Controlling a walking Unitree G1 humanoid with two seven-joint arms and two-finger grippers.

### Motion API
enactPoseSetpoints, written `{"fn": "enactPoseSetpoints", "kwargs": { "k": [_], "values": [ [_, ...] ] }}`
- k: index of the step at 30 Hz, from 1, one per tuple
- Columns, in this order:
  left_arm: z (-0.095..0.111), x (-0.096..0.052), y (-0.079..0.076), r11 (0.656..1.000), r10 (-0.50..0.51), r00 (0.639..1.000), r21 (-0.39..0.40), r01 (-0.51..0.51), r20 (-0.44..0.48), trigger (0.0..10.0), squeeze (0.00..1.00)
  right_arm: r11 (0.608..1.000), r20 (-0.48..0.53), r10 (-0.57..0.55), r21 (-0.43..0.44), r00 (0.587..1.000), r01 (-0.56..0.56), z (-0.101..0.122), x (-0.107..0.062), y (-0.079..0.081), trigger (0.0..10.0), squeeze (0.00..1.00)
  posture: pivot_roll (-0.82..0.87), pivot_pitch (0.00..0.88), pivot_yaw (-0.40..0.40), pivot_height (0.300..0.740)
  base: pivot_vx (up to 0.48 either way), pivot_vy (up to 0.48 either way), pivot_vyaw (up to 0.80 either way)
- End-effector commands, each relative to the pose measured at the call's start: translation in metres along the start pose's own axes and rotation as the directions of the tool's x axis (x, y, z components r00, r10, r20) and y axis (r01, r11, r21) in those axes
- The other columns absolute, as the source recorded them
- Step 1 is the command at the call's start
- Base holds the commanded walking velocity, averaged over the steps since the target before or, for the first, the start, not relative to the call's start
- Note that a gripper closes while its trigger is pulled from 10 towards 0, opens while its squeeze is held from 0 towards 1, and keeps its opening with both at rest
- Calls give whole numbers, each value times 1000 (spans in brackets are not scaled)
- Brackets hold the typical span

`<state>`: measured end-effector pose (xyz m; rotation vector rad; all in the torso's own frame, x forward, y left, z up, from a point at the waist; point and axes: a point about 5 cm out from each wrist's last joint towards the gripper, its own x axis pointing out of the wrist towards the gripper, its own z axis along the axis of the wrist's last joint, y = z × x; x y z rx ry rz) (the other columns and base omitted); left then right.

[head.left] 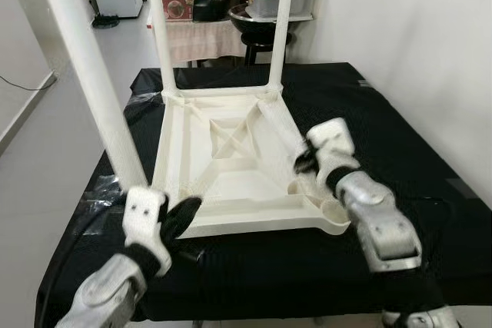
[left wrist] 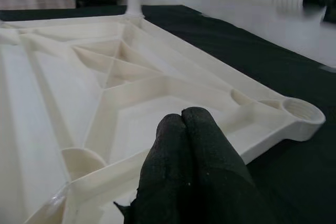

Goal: Building children table

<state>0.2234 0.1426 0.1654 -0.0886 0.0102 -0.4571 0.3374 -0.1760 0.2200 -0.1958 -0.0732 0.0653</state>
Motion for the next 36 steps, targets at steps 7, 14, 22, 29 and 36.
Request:
{"fn": "enactPoseSetpoints", "kwargs": {
  "k": [7,14,22,29,36],
  "values": [
    [9,15,-11,995,-96,994,-31,98,42,10000,0,947,176,-79,321,981,19,25,-1,-13,0,0,-31,0,-11,740,0,0,0],
    [15,22,-17,990,-122,989,-55,127,84,10000,0,884,229,-59,465,972,-56,28,-2,-9,3725,0,-32,0,-10,740,0,0,0],
    [24,34,-33,964,-235,962,-94,249,138,10000,0,649,429,222,606,876,-461,27,-14,49,10000,0,-24,0,-7,740,0,-420,0],
    [24,37,-37,955,-267,955,-94,280,131,10000,0,631,436,200,628,878,-455,24,-13,45,10000,0,-23,0,-8,740,0,-480,0],
    [39,50,-39,950,-264,945,-117,289,195,10000,0,616,457,159,647,875,-449,21,-13,35,10000,0,-29,0,-2,740,0,-206,0]
  ]
}}
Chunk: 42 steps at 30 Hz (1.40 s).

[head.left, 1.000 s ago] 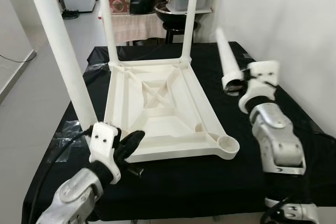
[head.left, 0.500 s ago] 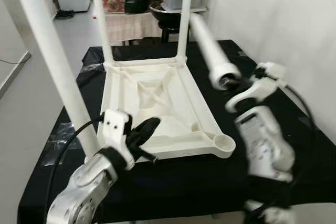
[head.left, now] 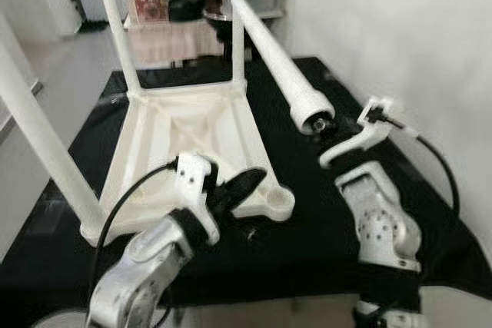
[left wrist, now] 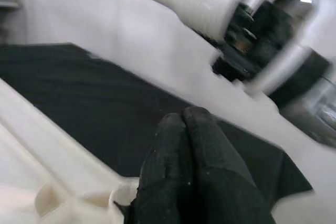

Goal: Building children table

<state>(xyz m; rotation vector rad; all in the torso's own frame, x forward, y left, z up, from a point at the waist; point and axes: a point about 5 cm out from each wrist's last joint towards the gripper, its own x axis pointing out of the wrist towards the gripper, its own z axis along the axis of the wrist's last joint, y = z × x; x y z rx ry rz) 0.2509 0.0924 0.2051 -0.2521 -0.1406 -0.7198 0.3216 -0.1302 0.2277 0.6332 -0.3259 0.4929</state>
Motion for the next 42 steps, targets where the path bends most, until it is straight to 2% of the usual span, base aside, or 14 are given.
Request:
{"fn": "enactPoseSetpoints", "kwargs": {
  "k": [1,4,5,7,10,14,22,24,25,30,32,33,35,42],
  "values": [
    [2,3,-2,1000,-9,1000,-20,9,12,10000,0,1000,52,4,3,999,-4,9,-1,-2,10000,0,-29,0,-2,740,0,0,0],
    [3,5,-2,1000,-7,1000,-19,8,17,10000,0,1000,56,6,7,998,-6,10,-2,-2,10000,0,-29,0,-2,740,0,0,0],
    [13,8,-1,998,-25,998,-52,29,60,10000,1000,999,77,13,31,997,-16,11,-3,-3,10000,0,-30,0,-2,740,0,0,0],
    [13,8,-1,998,-25,998,-52,29,60,10000,1000,999,77,13,31,997,-16,11,-3,-3,10000,0,-30,0,-2,740,0,0,0],
    [51,15,5,981,-63,971,-166,104,232,10000,1000,985,179,35,160,983,-65,20,-10,-3,10000,0,-30,0,2,740,0,0,0],
    [66,17,8,965,-65,950,-223,138,305,10000,1000,967,229,62,228,971,-116,24,-13,0,10000,0,-33,0,5,740,0,0,0],
    [103,14,13,833,-101,860,-430,348,500,10000,1000,883,314,231,329,921,-333,27,-27,14,10000,0,-36,0,14,740,0,0,0],
    [103,14,13,833,-101,860,-430,348,500,10000,1000,883,314,231,329,921,-333,27,-27,14,10000,0,-36,0,14,740,0,0,0],
    [107,11,13,803,-107,843,-453,386,528,10000,1000,860,322,277,337,905,-383,28,-30,18,10000,0,-37,0,15,740,0,0,0],
    [115,6,13,751,-131,807,-474,460,575,10000,1000,816,328,361,343,873,-466,29,-35,25,10000,0,-35,0,15,740,0,0,0],
    [122,2,13,705,-137,784,-496,507,606,10000,1000,753,337,449,356,828,-554,31,-40,33,10000,0,-34,0,15,740,0,0,0],
    [122,2,13,705,-137,784,-496,507,606,10000,1000,753,337,449,356,828,-554,31,-40,33,10000,0,-34,0,15,740,0,0,0],
    [127,-2,14,676,-156,781,-511,530,605,10000,1000,657,312,584,361,749,-662,29,-49,45,10000,0,-32,0,16,740,0,0,0],
    [128,-5,16,665,-161,792,-528,528,589,10000,1000,602,261,665,367,700,-709,27,-55,48,10000,0,-30,0,18,740,0,0,0]
  ]
}}
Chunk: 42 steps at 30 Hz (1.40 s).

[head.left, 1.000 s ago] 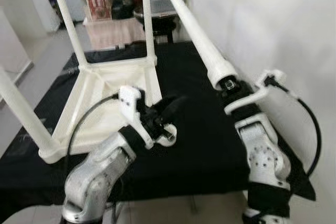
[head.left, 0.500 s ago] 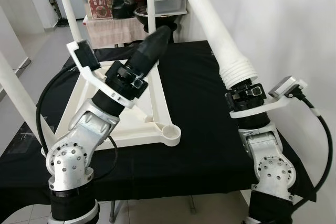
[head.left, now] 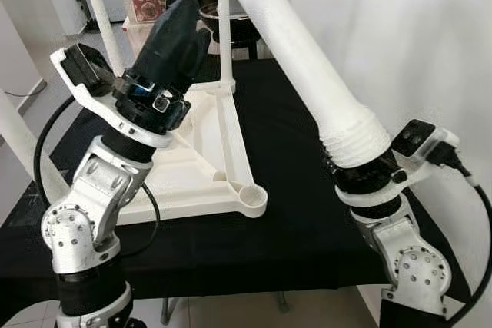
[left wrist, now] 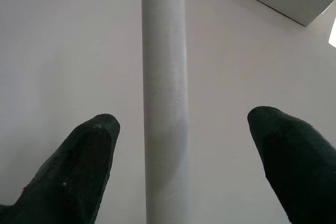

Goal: Building children table

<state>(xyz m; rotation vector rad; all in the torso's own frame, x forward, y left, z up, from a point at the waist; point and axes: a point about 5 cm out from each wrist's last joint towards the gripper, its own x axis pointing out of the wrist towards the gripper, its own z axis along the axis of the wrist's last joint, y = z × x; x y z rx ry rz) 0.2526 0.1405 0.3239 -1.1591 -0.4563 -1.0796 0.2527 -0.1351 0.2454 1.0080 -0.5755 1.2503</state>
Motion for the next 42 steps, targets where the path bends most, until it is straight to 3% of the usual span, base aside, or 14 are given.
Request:
{"fn": "enactPoseSetpoints", "kwargs": {
  "k": [1,2,3,4,5,12,13,31,32,33,34,40,42],
  "values": [
    [2,-1,0,1000,10,1000,-16,-10,-15,10000,1000,996,-79,83,25,993,-82,-5,0,9,10000,0,-30,0,18,740,0,0,0],
    [2,-1,0,1000,10,1000,-16,-10,-15,10000,1000,996,-79,83,25,993,-82,-5,0,9,10000,0,-30,0,18,740,0,0,0],
    [3,-1,-1,1000,2,1000,-29,-2,-17,10000,690,995,-150,102,22,983,-100,-9,-2,10,10000,0,-31,0,18,740,0,0,0],
    [3,-1,-3,999,-9,1000,-41,8,-21,10000,580,993,-208,115,16,971,-115,-12,-4,11,10000,0,-31,0,18,740,0,0,0],
    [3,-1,-5,998,-28,999,-53,27,-29,10000,0,993,-245,118,12,962,-119,-14,-5,11,10000,0,-31,0,17,740,0,0,0],
    [-1,-2,-14,988,-99,993,-122,90,-69,10000,0,993,-315,110,1,943,-115,-15,-12,6,10000,0,-30,0,11,740,0,0,0],
    [-2,-2,-17,985,-117,991,-138,107,-63,0,0,993,-327,112,9,938,-115,-16,-13,6,10000,0,-30,0,9,740,0,0,0],
    [1,-1,-32,971,-179,983,-166,172,-28,0,0,994,-379,94,-19,921,-109,-19,-16,0,10000,0,-50,0,-7,740,0,0,0],
    [3,-1,-32,972,-179,984,-162,173,-19,0,0,995,-373,78,-29,924,-95,-19,-16,-2,10000,494,-50,0,-7,740,0,0,0],
    [3,-1,-32,972,-179,984,-162,173,-19,0,0,995,-373,78,-29,924,-95,-19,-16,-2,10000,494,-50,0,-7,740,0,0,0],
    [11,1,-31,977,-157,987,-140,159,29,0,0,999,-367,21,-39,930,-37,-23,-16,-8,10000,1000,-50,0,-9,740,0,0,0],
    [29,3,-28,986,-116,985,-103,129,125,0,0,999,-340,-28,-45,940,14,-26,-17,-12,10000,1000,-50,0,-10,740,0,0,0],
    [47,5,-30,991,-110,980,-56,120,163,0,0,999,-332,-41,-35,942,31,-28,-21,-12,10000,1000,-48,0,-10,740,0,0,0]
  ]
}}
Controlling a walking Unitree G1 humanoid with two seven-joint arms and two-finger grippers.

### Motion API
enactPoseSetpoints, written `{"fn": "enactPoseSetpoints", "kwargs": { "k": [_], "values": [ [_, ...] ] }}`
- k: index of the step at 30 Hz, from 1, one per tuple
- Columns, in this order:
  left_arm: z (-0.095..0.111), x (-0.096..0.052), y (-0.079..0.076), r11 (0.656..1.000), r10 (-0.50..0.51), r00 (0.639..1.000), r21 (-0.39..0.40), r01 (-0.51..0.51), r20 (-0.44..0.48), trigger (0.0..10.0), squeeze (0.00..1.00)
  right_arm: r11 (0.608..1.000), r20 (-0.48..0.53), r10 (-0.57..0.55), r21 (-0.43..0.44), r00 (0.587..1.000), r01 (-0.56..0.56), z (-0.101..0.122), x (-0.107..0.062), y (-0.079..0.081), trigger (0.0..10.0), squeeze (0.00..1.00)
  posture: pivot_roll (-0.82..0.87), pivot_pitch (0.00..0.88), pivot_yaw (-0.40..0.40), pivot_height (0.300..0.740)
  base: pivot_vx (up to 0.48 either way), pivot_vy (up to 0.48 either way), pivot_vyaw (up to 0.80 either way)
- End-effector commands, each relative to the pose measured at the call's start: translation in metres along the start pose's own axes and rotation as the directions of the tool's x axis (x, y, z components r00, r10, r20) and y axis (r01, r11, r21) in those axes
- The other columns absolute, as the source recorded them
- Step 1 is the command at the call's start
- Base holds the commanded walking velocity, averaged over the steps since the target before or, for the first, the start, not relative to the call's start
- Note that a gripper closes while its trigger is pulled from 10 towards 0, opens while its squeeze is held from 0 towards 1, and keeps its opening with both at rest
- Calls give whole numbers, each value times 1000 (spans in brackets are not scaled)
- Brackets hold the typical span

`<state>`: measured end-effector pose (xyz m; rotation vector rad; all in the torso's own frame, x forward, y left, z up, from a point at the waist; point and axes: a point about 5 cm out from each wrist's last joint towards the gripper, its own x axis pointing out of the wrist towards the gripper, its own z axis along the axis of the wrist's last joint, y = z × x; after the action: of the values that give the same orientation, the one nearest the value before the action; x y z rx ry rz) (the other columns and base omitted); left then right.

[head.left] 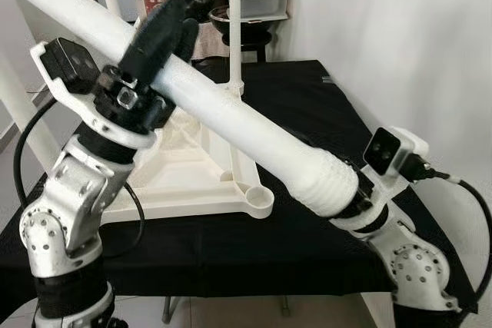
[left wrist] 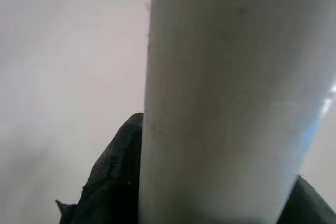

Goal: Building children table

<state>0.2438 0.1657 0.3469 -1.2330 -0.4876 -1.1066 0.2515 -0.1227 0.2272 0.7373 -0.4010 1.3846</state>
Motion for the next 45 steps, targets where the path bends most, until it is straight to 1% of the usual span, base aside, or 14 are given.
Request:
{"fn": "enactPoseSetpoints", "kwargs": {
  "k": [1,11,18,20,21,24,26,27,31,35,38,40,41,45],
  "values": [
    [24,5,-15,996,-86,988,18,85,124,0,0,995,-37,-82,50,996,84,-13,-10,-6,10000,1000,-44,0,-11,740,0,0,0],
    [54,26,-42,966,-164,986,204,156,20,0,0,980,-54,-196,20,979,197,-23,-21,-9,10000,1000,-38,0,1,740,0,0,0],
    [52,39,-42,930,-114,988,338,142,-101,0,0,964,-147,-263,-80,954,253,-26,-27,-11,10000,1000,-40,0,2,740,0,0,0],
    [40,41,-30,867,-5,972,483,121,-235,0,0,913,-273,-383,-256,882,317,-30,-31,-23,10000,1000,-44,0,4,740,0,0,0],
    [28,39,-19,815,76,941,564,132,-330,0,0,866,-351,-464,-372,814,333,-28,-35,-32,10000,1000,-46,0,6,740,0,0,0],
    [20,37,-12,779,132,910,609,151,-393,0,0,829,-392,-517,-450,761,331,-26,-38,-38,10000,1000,-46,0,6,740,0,0,0],
    [3,31,2,728,210,842,655,204,-496,0,0,766,-406,-594,-549,695,334,-14,-42,-48,10000,1000,-49,0,10,740,0,0,0],
    [-7,26,6,724,227,807,648,234,-545,0,0,759,-401,-591,-571,700,314,-5,-40,-49,10000,1000,-49,0,10,740,0,0,0],
    [-32,8,16,727,253,706,611,313,-662,0,0,787,-367,-512,-562,776,253,19,-25,-42,10000,1000,-54,0,15,740,0,0,0],
    [-37,0,20,724,257,670,599,344,-696,0,0,825,-380,-423,-538,823,176,22,-18,-34,10000,1000,-52,0,15,740,0,0,0],
    [-39,-3,22,723,260,657,594,354,-708,0,0,837,-394,-395,-527,830,148,23,-17,-32,10000,1000,-44,0,18,740,0,0,0],
    [-43,-8,25,710,269,634,594,377,-725,0,0,877,-463,-300,-478,834,50,20,-14,-23,10000,1000,-42,0,19,740,0,0,0],
    [-45,-11,28,696,285,620,603,391,-731,0,0,911,-543,-205,-410,814,-44,14,-14,-13,10000,1000,-36,0,19,740,0,0,0],
    [-46,-13,31,669,311,601,619,411,-736,0,0,927,-634,-118,-346,765,-143,5,-13,-2,10000,1000,-34,0,19,740,0,0,0]
  ]
}}
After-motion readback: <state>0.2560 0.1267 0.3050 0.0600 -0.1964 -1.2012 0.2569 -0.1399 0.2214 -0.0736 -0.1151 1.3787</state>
